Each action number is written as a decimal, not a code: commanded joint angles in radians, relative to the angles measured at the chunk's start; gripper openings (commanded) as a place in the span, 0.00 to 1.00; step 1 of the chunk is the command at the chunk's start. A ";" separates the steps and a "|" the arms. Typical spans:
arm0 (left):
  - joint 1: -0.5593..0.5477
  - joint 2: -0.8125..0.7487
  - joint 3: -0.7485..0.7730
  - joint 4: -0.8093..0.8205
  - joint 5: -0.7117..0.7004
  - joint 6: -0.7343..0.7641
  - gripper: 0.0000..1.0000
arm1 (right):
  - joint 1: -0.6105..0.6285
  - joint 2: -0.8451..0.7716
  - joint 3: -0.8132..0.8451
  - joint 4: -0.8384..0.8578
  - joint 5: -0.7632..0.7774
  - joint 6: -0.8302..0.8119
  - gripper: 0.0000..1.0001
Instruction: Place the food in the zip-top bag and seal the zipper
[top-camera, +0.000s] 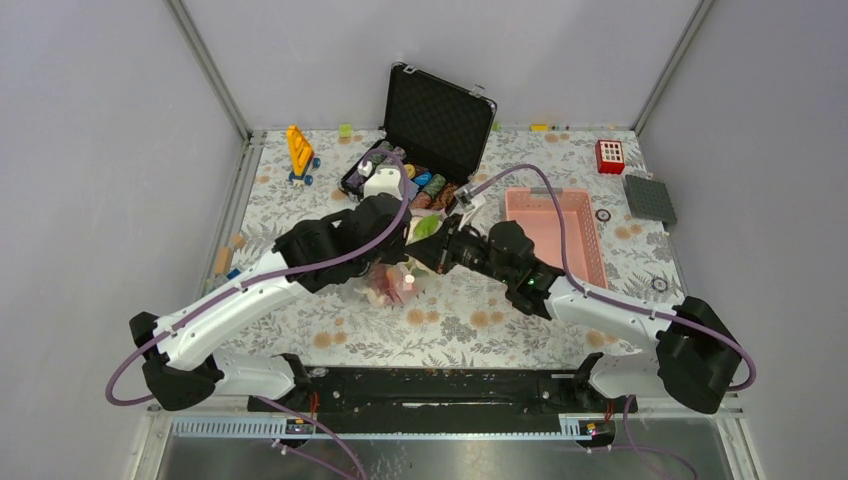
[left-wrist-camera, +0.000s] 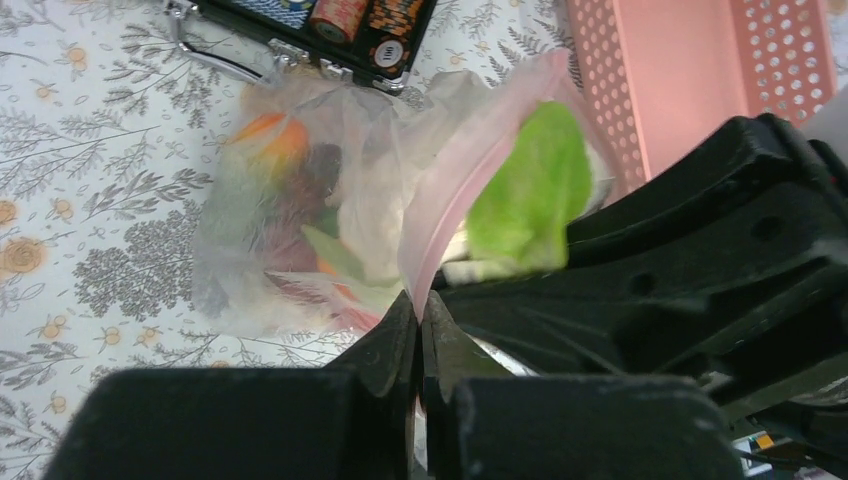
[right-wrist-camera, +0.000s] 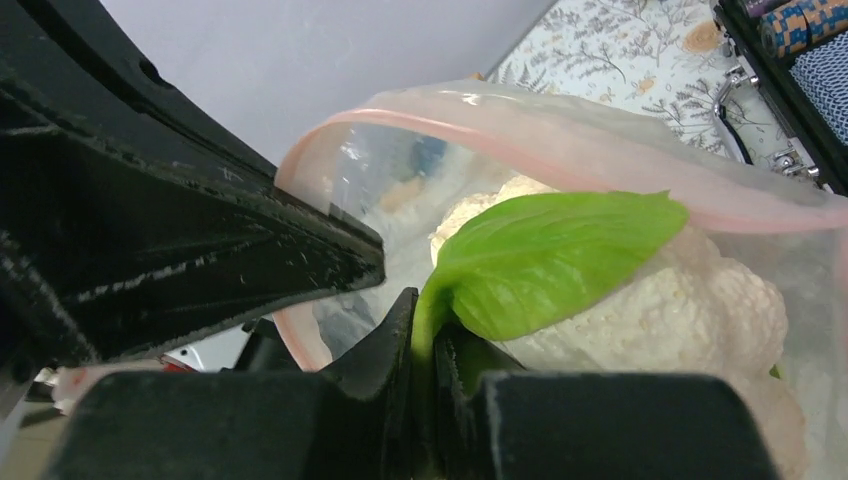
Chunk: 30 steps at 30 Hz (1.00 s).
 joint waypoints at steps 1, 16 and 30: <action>-0.004 -0.020 0.045 0.106 0.081 0.048 0.00 | 0.046 0.017 0.149 -0.298 0.080 -0.132 0.00; 0.010 -0.059 -0.016 0.127 0.040 0.056 0.00 | 0.087 -0.032 0.396 -0.710 0.136 -0.225 0.84; 0.056 -0.108 -0.084 0.194 0.105 0.109 0.00 | 0.072 -0.181 0.393 -0.878 0.332 -0.410 0.91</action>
